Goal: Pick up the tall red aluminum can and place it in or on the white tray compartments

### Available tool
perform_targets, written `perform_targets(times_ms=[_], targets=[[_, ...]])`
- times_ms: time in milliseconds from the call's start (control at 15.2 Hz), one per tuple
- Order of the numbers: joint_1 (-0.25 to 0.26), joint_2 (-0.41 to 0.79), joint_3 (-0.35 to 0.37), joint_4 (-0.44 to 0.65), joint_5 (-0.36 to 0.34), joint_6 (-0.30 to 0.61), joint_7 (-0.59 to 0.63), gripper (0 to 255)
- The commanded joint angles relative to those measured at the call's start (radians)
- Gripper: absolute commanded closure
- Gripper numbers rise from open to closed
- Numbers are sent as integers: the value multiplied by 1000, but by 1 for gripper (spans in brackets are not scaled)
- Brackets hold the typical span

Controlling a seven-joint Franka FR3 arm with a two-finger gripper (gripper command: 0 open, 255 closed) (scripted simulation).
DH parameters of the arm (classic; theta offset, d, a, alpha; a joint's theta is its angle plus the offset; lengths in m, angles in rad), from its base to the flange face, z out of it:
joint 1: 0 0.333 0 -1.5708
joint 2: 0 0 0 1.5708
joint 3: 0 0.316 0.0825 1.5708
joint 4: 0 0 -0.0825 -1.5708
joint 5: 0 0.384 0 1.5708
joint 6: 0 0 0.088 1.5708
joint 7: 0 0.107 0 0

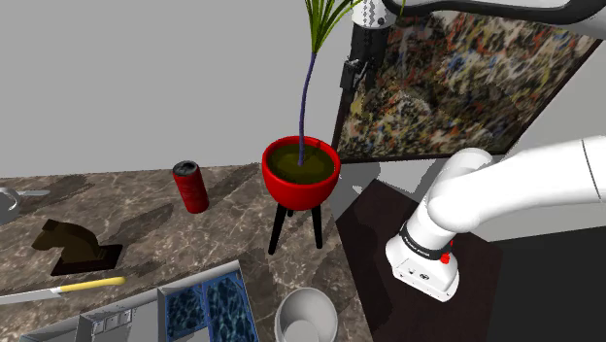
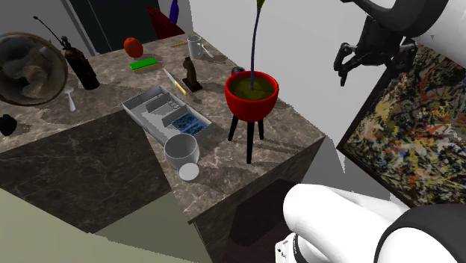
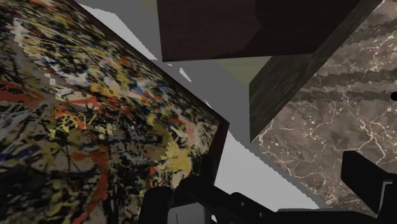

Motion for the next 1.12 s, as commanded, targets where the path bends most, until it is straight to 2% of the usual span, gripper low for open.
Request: perform_targets(times_ms=[0, 594, 1056], targets=[[0, 0, 0, 0, 0, 0, 0, 0], [53, 209, 124, 45, 94, 155, 141, 0], [83, 409, 217, 142, 125, 259, 247, 0]])
